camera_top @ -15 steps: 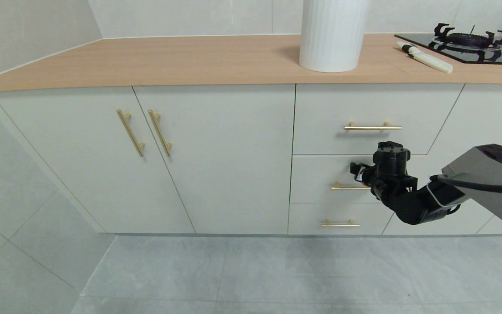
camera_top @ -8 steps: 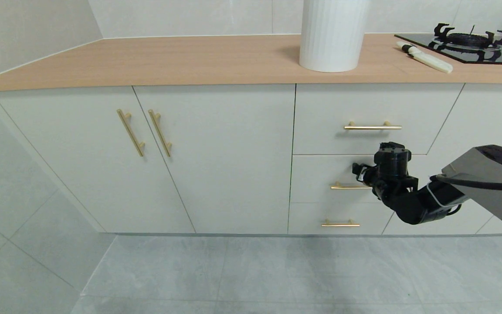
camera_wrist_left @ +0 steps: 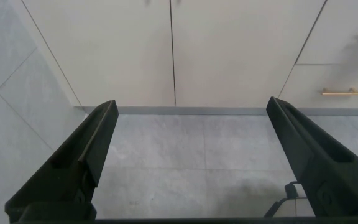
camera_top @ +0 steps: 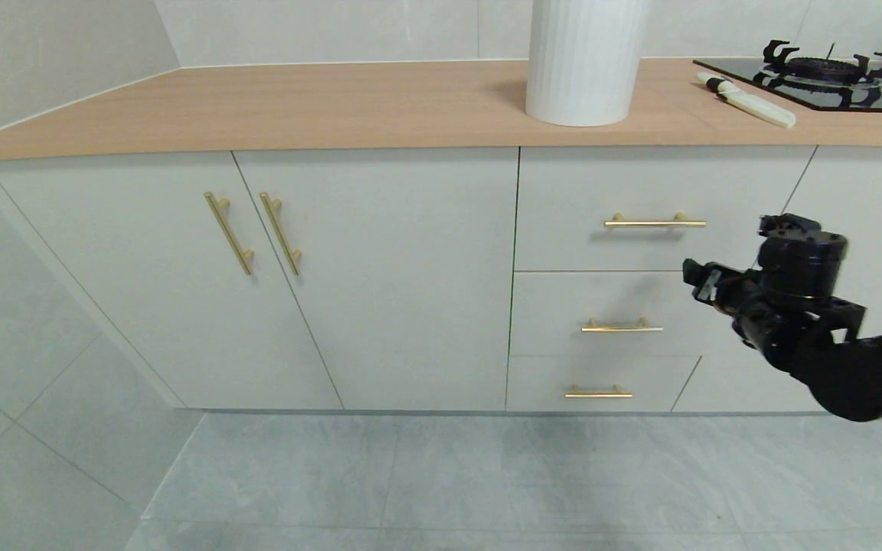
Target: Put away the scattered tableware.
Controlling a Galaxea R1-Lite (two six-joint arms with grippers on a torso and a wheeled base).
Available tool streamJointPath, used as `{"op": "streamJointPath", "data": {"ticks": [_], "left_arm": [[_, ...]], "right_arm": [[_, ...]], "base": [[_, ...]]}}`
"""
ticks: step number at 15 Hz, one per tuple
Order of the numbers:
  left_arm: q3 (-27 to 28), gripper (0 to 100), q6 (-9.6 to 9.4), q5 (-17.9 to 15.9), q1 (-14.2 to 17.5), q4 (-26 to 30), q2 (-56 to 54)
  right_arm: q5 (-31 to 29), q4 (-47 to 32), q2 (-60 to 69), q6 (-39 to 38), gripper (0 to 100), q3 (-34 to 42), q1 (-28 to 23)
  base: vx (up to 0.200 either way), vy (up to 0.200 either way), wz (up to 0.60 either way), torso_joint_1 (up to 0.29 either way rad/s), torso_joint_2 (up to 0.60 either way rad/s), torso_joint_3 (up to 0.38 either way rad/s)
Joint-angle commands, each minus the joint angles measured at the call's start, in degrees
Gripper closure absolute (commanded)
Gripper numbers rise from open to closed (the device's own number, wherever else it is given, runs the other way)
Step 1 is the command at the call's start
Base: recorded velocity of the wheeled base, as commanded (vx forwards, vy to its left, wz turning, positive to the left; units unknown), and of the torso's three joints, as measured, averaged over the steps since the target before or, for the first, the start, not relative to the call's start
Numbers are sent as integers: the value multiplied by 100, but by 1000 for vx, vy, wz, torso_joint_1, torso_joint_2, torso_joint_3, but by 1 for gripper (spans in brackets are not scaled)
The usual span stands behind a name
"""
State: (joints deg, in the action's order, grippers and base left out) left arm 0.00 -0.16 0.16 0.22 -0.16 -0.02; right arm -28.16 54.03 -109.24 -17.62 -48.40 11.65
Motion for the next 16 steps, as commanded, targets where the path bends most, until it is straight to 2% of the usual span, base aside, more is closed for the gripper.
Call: {"op": "streamJointPath", "data": {"ticks": [1, 4, 5, 7, 11, 12, 13, 14, 16], "left_arm": [[0, 0, -2, 2, 4, -2, 2], [0, 0, -2, 2, 4, -2, 2], [0, 0, -2, 2, 4, -2, 2], [0, 0, 7, 2, 4, -2, 2], [0, 0, -2, 2, 4, -2, 2], [0, 0, -2, 2, 4, -2, 2], [0, 0, -2, 2, 4, -2, 2], [0, 0, 7, 2, 4, -2, 2], [0, 0, 7, 2, 4, -2, 2]], "right_arm": [[-5, 90, 2794, 742, 0, 1983, 4], [-5, -77, 4693, 1472, 0, 3038, -32], [4, -340, 5378, 1805, 0, 3284, -260], [91, -1404, 6696, 1972, 0, 3346, -533], [56, -4876, 9439, 2509, 0, 2906, -559], [21, -5526, 9896, 2579, 0, 2765, -603], [21, -5526, 9896, 2579, 0, 2765, -603], [-128, -6291, 10458, 2605, 0, 2616, -893], [-111, -6484, 10827, 2605, 0, 2739, -1148]], "base": [[0, 0, 0, 0, 0, 0], [0, 0, 0, 0, 0, 0], [0, 0, 0, 0, 0, 0], [0, 0, 0, 0, 0, 0], [0, 0, 0, 0, 0, 0], [0, 0, 0, 0, 0, 0], [0, 0, 0, 0, 0, 0], [0, 0, 0, 0, 0, 0], [0, 0, 0, 0, 0, 0]]}}
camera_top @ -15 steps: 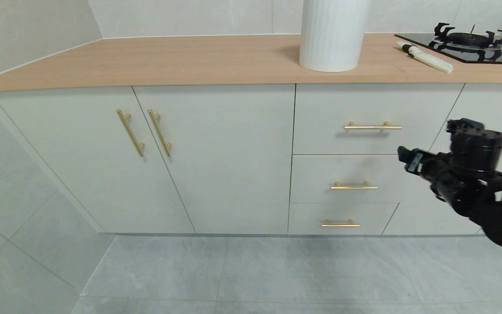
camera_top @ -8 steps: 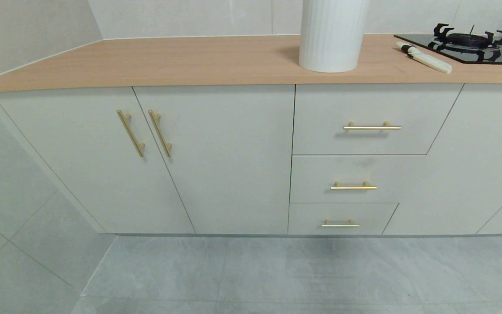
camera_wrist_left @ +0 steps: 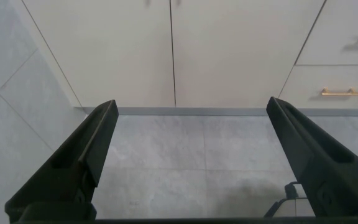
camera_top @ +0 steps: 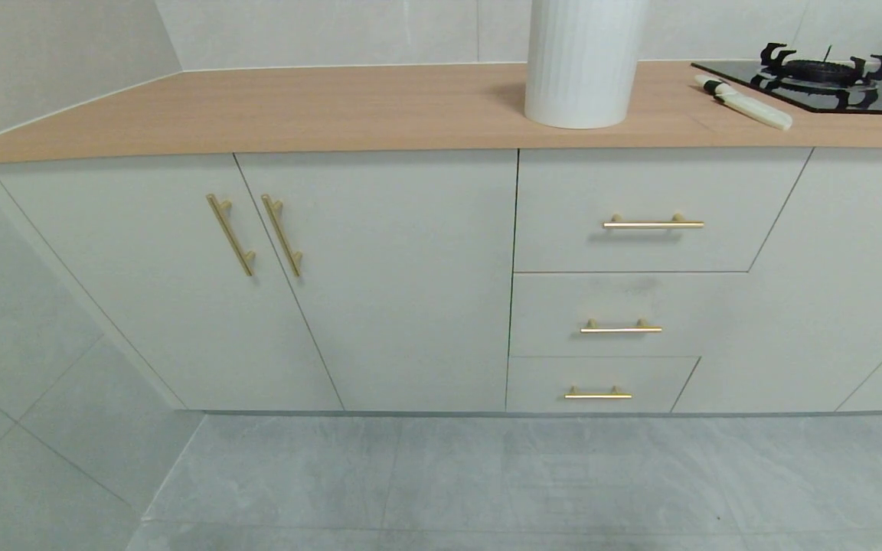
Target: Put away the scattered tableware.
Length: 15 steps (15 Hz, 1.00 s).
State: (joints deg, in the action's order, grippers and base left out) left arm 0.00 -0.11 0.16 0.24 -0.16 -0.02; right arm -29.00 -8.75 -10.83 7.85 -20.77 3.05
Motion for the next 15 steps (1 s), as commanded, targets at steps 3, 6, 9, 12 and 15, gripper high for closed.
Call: {"op": "streamJointPath", "data": {"ticks": [3, 6, 9, 12, 15], "left_arm": [[0, 0, 2, 2, 2, -2, 2], [0, 0, -7, 2, 2, -2, 2], [0, 0, -7, 2, 2, -2, 2], [0, 0, -7, 2, 2, -2, 2], [0, 0, -7, 2, 2, -2, 2]], "right_arm": [[0, 49, 1083, -354, 0, 1093, -314], [1318, 1288, 1074, -820, 0, 2077, -314], [1872, 1095, 1074, -978, 0, 2077, -314], [2549, 805, 1065, -838, 0, 2068, -314], [2654, 858, 1074, -697, 0, 2077, -305]], "base": [[0, 0, 0, 0, 0, 0], [0, 0, 0, 0, 0, 0], [0, 0, 0, 0, 0, 0], [0, 0, 0, 0, 0, 0], [0, 0, 0, 0, 0, 0]]}}
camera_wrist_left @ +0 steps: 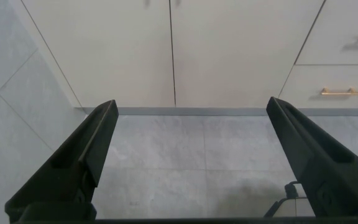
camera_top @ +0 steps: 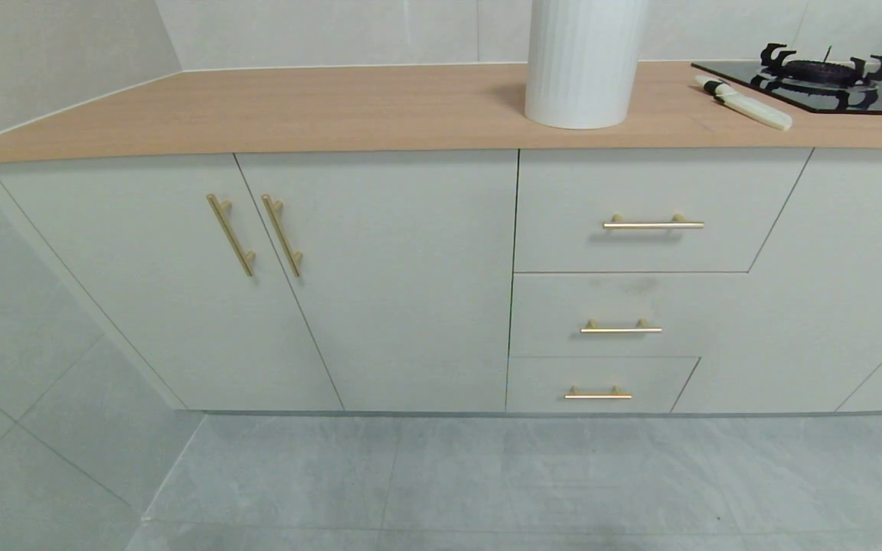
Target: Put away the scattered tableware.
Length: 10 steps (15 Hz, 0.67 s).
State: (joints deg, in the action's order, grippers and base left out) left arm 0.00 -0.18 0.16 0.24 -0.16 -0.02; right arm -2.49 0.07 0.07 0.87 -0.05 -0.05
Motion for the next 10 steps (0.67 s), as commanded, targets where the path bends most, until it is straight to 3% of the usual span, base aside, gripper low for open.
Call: {"op": "streamJointPath", "data": {"ticks": [1, 6, 10], "left_arm": [[0, 0, 1, 2, 2, -2, 2], [0, 0, 1, 2, 2, -2, 2], [0, 0, 1, 2, 2, -2, 2]], "right_arm": [[-15, -16, -16, -25, 0, 5, -4], [3, -25, -16, -7, 0, 5, -4], [3, -25, -16, -7, 0, 5, -4]], "base": [[0, 0, 0, 0, 0, 0], [0, 0, 0, 0, 0, 0], [200, 0, 0, 2, 2, -1]]}}
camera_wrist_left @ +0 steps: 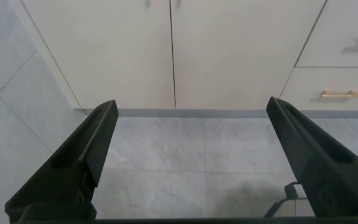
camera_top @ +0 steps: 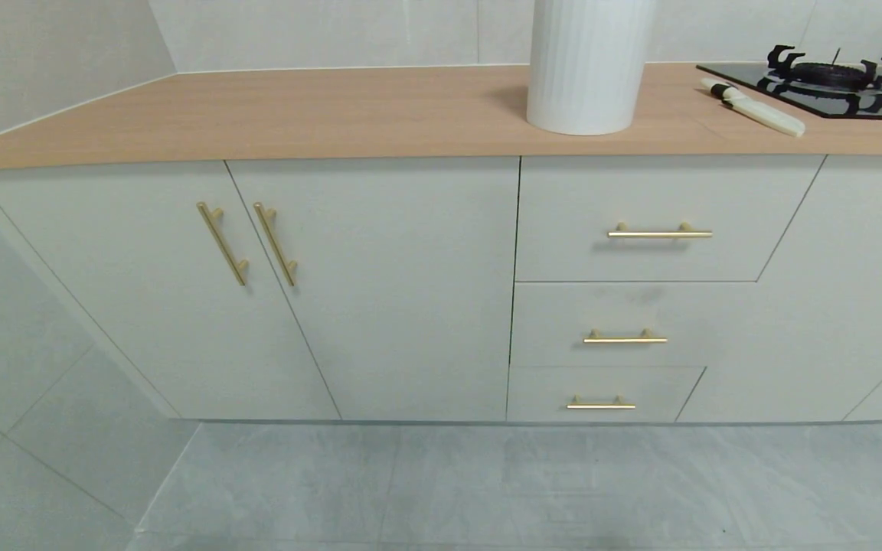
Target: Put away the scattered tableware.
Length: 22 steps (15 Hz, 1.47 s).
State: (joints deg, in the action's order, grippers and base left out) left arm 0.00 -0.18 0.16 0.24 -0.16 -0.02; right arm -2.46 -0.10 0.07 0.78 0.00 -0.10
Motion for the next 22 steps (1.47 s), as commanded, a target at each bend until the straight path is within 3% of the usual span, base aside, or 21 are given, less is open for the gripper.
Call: {"op": "streamJointPath", "data": {"ticks": [1, 15, 22], "left_arm": [[0, 0, 1, 2, 2, -2, 2], [0, 0, 1, 2, 2, -2, 2], [0, 0, 9, 2, 2, -2, 2]], "right_arm": [[0, -8, -16, 1, 0, 0, 1], [0, -8, -16, 1, 0, 0, 1], [0, -8, -16, 1, 0, 0, 1]], "base": [[200, 0, 0, 2, -2, 2], [200, 0, 0, 2, 4, 2], [0, 0, -86, 0, -1, 0]]}}
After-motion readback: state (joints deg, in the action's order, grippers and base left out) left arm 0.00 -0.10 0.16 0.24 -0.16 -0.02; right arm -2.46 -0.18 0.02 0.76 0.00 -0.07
